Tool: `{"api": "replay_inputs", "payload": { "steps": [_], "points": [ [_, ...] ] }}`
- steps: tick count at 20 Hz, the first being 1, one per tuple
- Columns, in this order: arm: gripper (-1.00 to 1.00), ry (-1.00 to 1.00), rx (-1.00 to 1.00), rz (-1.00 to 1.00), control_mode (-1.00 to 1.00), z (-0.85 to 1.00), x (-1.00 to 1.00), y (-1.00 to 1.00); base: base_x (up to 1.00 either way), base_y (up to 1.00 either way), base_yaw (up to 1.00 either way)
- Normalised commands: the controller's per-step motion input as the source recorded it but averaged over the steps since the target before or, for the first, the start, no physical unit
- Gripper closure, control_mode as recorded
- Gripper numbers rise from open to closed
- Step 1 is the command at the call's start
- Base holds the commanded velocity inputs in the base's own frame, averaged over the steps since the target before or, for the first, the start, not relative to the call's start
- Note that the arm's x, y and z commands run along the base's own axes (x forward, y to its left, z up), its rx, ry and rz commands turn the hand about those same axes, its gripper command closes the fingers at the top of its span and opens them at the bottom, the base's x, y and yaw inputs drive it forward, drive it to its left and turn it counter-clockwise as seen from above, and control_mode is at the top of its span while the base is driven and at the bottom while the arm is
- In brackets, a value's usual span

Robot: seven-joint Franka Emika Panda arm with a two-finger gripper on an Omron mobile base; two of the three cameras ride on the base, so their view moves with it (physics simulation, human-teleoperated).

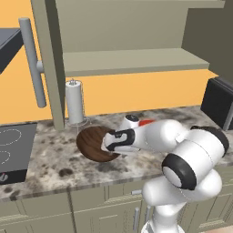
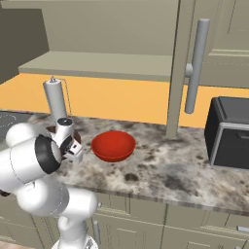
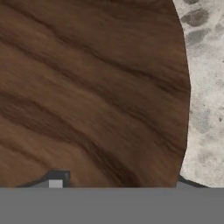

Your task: Open the cabinet. Pick the bowls from the counter and place them in the cabinet. Then close the cabinet.

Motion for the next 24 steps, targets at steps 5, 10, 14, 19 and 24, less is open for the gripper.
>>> {"api": "replay_inputs", "payload": {
  "steps": [5,10,14,19,24],
  "points": [
    [1.00,0.00,0.00,0.00,-1.00,-0.06,0.13,0.03,0.00,0.00,0.00],
    [1.00,0.11,0.00,0.00,-1.00,-0.11,0.05,0.17,0.00,0.00,0.00],
    [1.00,0.17,0.09,-0.07,-1.00,-0.02,0.00,0.03,0.00,0.00,0.00],
    [1.00,0.11,0.17,-0.20,-1.00,0.00,0.00,0.00,0.00,0.00,0.00],
    [1.00,0.00,0.20,-0.28,-1.00,0.13,-0.30,0.02,0.00,0.00,0.00]
  ]
}}
